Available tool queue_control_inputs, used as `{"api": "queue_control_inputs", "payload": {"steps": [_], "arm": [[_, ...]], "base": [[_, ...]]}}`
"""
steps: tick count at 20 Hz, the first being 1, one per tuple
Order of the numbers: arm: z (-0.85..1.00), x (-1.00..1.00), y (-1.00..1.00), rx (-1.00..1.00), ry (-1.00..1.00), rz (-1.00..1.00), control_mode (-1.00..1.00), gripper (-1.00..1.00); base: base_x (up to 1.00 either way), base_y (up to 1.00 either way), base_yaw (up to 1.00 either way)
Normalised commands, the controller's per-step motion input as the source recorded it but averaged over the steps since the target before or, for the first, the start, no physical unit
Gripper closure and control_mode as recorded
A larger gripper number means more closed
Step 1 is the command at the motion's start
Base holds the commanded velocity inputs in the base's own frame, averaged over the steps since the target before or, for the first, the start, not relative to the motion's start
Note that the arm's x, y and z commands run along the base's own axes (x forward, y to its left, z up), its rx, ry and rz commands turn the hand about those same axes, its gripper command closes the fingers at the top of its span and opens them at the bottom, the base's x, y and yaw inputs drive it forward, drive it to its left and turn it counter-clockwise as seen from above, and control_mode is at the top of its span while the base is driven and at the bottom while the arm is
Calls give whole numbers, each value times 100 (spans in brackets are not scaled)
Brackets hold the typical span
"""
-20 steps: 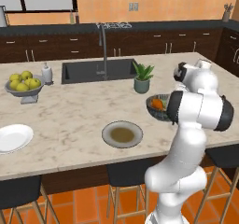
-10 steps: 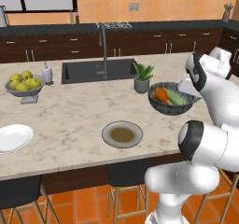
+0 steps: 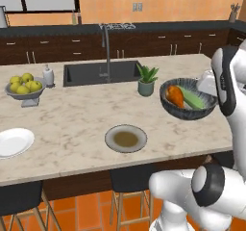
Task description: Pick the chicken drumstick and corn from their plates and place them in the bowl. Then put the bowl in the fridge.
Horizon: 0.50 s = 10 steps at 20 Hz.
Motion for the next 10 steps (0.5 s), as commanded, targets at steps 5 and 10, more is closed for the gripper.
{"api": "queue_control_inputs", "payload": {"steps": [5,10], "arm": [[12,-20,0,0,-1,0,100,100],[0,0,0,0,0,0,100,100]], "base": [[-62,-32,-17],[-11,-41,-79]]}}
